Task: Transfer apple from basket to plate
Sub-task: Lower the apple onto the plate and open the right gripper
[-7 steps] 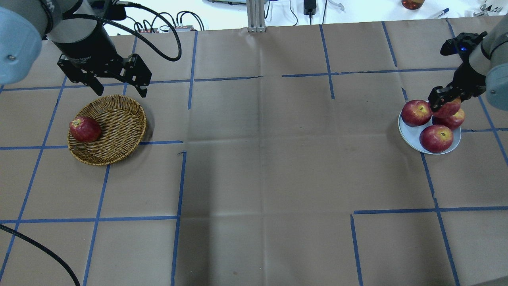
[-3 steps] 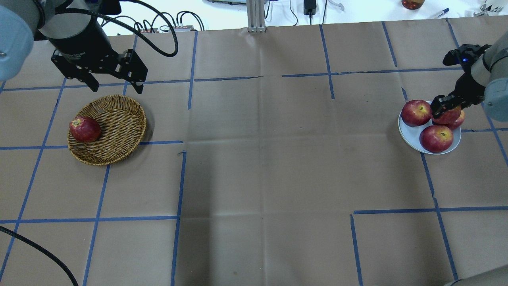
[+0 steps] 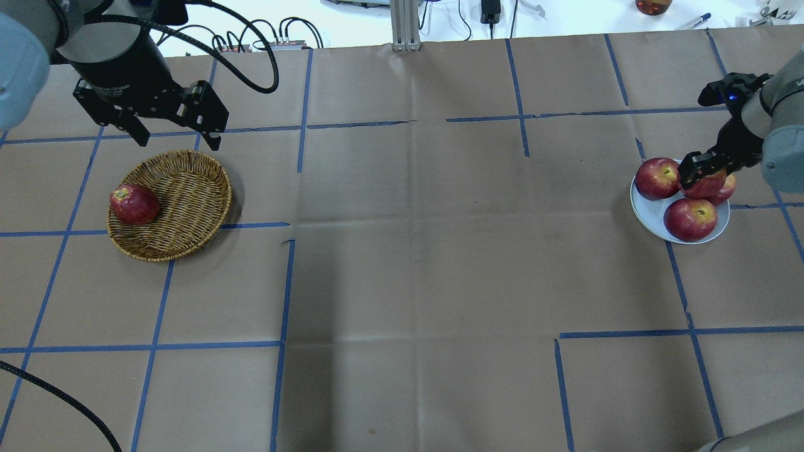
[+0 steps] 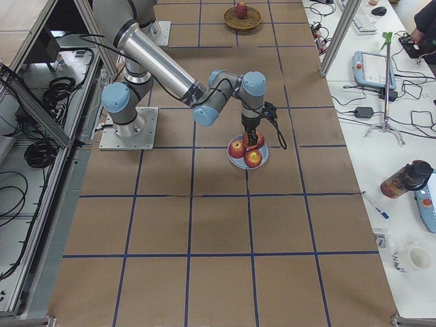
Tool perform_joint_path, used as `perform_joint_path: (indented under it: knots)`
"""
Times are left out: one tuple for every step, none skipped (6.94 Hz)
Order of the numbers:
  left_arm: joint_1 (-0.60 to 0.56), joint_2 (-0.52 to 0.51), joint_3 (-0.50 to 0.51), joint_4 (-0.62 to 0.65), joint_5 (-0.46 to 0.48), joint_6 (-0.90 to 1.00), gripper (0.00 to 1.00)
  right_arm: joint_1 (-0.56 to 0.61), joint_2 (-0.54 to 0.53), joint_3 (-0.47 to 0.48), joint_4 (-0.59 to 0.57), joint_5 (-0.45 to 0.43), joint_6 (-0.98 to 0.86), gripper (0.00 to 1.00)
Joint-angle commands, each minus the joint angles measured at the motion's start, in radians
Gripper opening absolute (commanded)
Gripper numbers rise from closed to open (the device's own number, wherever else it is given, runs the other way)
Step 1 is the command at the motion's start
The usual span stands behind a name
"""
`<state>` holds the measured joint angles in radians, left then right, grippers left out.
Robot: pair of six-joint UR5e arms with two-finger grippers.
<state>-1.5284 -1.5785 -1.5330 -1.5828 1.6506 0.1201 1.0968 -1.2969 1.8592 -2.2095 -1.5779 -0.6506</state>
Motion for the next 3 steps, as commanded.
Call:
perform_joint_path:
  knots:
    - [0.002,0.025,-0.024,-0.006,0.008,0.006,0.99,0.001,-0.011,-0.018,-0.003,0.001,0.006,1.0]
    - [0.004,0.023,-0.022,-0.005,0.006,0.007,0.99,0.014,-0.031,-0.055,0.01,-0.001,0.011,1.0]
    - [0.004,0.019,-0.022,-0.003,0.002,0.007,0.99,0.037,-0.071,-0.098,0.089,0.01,0.041,1.0]
